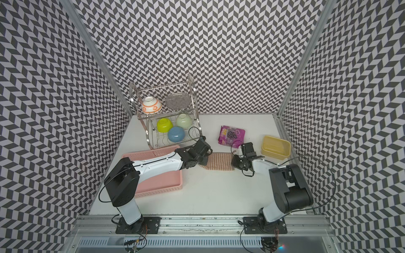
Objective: Fold the square dishcloth
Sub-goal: Smooth out the cleaning item at the center of the board, then fold the cleaning item at the center of the board.
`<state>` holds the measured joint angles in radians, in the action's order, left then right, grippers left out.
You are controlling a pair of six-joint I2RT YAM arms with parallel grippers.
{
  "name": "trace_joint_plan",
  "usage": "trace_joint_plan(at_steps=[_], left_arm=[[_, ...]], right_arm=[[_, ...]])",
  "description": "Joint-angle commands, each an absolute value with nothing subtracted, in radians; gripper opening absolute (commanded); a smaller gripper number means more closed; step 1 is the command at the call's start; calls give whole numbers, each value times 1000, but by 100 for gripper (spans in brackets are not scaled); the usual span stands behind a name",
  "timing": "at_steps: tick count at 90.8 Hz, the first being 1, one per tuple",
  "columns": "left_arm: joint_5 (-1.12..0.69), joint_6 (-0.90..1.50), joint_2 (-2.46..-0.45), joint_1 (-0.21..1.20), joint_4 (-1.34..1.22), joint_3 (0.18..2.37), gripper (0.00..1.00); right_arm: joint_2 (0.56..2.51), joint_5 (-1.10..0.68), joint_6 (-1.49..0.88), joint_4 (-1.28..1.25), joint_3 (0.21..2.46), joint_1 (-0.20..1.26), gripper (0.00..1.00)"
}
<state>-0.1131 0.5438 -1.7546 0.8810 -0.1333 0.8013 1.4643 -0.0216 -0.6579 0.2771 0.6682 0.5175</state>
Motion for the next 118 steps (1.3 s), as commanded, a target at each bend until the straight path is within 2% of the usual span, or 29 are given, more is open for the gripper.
trace_joint_plan(at_steps=[1,9,49,83,96,118], left_arm=[[-97,532,-1777,875,-127,793,14],[-98,532,-1781,873,-127,795,12],[-87,532,-1761,863,-117,781,12],[-71,524,-1728,828,-97,769,13],[-58,514,-1712,824,-80,778,15],[-48,505,-1678,823,-50,816,26]], right_arm=[[1422,-6,-626,265,654,487,17],[1411,-2,-617,268,650,461,17],[1424,0,-563,242,600,294,17],[1357,51,-535,309,648,244,19],[1345,30,-520,321,656,207,26],[1323,-52,-498,337,663,149,35]])
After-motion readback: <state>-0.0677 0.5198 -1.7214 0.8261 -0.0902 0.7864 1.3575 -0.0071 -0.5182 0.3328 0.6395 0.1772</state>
